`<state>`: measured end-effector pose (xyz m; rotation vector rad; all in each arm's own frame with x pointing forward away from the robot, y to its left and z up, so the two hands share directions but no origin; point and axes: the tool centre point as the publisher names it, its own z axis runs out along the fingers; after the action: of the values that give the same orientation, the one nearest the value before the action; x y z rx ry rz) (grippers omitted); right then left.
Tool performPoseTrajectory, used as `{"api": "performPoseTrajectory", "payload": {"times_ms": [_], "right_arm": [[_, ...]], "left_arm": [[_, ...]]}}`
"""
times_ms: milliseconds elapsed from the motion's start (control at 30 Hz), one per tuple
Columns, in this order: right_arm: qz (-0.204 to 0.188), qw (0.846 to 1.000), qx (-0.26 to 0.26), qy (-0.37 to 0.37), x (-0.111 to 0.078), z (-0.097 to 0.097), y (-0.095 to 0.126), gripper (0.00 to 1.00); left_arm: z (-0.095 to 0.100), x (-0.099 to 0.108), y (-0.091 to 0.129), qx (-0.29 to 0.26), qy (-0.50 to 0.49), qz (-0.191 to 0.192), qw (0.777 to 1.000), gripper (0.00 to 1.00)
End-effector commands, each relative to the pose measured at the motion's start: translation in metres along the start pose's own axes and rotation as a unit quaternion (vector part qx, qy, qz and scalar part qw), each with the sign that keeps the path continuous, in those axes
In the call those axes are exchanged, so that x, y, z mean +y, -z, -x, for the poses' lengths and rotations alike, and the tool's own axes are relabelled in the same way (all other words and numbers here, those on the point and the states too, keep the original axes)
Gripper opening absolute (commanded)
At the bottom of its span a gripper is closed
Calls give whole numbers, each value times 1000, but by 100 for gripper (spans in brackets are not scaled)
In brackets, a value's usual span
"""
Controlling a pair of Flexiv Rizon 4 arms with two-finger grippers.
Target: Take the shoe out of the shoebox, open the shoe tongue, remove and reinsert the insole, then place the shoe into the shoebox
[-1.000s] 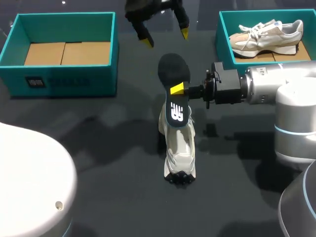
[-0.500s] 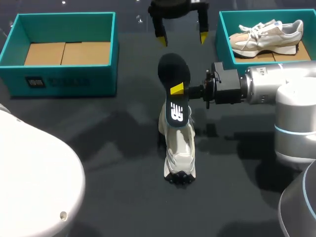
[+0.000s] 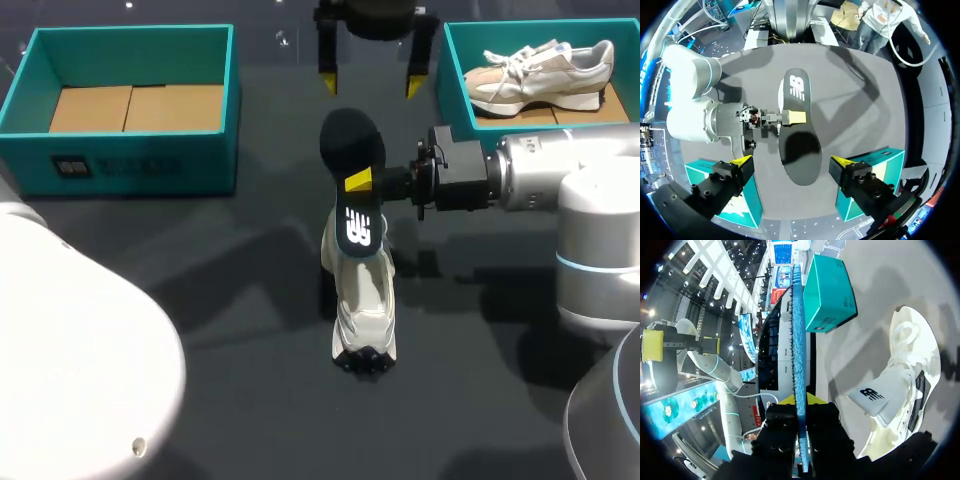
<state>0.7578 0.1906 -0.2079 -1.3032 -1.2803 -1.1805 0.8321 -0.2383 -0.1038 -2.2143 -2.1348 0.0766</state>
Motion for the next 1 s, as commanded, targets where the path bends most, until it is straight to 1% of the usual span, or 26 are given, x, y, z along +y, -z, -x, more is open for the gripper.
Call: {"api": "performPoseTrajectory", "payload": {"times_ms": [33, 133, 300, 433, 633, 700, 867, 1000], "right_arm": [[1, 1000, -1, 0, 0, 0, -2, 0], [1, 1000, -1, 0, 0, 0, -2, 0], [1, 1000, -1, 0, 0, 0, -2, 0], [1, 1000, -1, 0, 0, 0, -2, 0], [1, 1000, -1, 0, 0, 0, -2, 0], [1, 1000, -1, 0, 0, 0, -2, 0], [1, 1000, -1, 0, 0, 0, -2, 0], [1, 1000, -1, 0, 0, 0, -2, 0]], "left_arm": [[-19, -8, -8, -55, 6, 3, 998, 100], [-26, -14, -11, -85, 11, 12, 996, 100], [-39, -25, -6, -151, 19, 27, 988, 100], [-50, -30, -2, -221, 19, 37, 974, 100], [-64, -39, -6, -295, 22, 50, 954, 100], [-69, -40, -8, -313, 21, 57, 948, 100], [-78, -42, -16, -354, 24, 54, 933, 100], [-88, -44, -17, -382, 26, 58, 922, 100]]}}
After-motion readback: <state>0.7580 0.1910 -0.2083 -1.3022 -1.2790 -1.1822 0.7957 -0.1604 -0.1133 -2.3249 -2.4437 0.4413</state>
